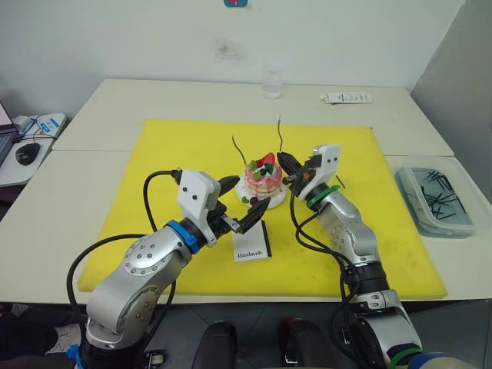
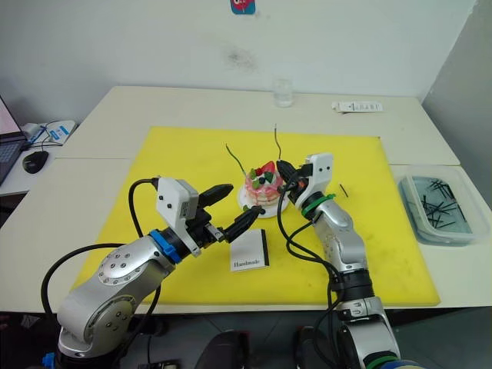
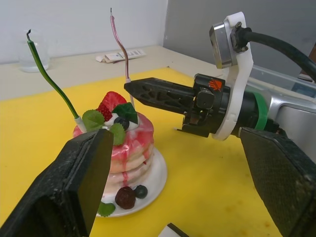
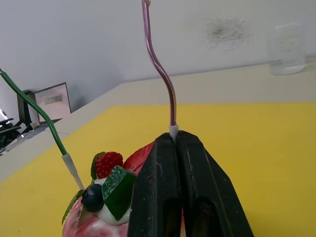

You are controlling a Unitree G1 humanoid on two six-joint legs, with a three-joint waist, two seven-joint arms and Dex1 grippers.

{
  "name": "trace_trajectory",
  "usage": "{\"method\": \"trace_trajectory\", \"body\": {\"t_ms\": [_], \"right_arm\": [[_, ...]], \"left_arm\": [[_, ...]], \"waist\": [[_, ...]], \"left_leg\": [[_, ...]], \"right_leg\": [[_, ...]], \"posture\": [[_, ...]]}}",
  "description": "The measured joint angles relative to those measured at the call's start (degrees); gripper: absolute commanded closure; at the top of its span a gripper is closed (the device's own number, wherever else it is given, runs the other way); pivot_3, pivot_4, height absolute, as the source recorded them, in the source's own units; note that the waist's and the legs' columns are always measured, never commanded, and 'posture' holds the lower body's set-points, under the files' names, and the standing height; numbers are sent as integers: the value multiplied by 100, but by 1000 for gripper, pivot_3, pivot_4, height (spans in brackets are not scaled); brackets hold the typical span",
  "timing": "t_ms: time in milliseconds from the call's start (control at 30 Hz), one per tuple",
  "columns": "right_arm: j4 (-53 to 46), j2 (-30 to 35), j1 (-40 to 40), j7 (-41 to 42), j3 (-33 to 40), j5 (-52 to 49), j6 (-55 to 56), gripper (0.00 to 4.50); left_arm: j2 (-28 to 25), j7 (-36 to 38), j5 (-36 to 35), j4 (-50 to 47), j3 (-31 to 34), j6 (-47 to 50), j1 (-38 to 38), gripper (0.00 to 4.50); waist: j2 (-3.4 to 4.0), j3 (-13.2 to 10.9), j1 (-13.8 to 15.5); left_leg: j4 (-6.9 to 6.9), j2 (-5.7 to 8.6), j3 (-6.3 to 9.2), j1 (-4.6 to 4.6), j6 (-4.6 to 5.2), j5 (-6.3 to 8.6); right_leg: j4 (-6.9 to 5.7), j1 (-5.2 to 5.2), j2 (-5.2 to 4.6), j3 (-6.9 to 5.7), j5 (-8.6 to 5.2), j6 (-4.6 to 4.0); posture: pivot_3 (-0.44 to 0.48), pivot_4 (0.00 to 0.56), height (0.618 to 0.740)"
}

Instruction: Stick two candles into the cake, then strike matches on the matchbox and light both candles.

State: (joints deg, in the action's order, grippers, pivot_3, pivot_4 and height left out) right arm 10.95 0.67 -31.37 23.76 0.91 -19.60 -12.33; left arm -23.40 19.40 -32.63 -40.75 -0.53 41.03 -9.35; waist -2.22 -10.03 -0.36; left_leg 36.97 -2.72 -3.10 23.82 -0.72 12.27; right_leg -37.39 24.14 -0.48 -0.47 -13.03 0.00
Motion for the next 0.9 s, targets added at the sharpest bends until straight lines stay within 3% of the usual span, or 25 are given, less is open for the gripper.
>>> {"method": "trace_trajectory", "body": {"t_ms": [800, 900], "right_arm": [[-463, -90, 520, 8, -202, 27, -88, 4469], [-462, -78, 520, 8, -208, 29, -88, 3832]], "left_arm": [[-43, 115, 3, 34, 71, -36, -46, 0], [-43, 144, 11, 50, 71, -57, -46, 0]], "waist": [[0, 0, -1], [0, 0, -1]], "left_leg": [[-3, 0, -1, 1, 0, 0], [-3, -1, -1, 1, 0, 0]], "right_leg": [[6, 0, 0, 0, -1, -2], [6, 0, 0, 0, -2, -3]], "posture": [[0, 150, 740], [0, 150, 740]]}}
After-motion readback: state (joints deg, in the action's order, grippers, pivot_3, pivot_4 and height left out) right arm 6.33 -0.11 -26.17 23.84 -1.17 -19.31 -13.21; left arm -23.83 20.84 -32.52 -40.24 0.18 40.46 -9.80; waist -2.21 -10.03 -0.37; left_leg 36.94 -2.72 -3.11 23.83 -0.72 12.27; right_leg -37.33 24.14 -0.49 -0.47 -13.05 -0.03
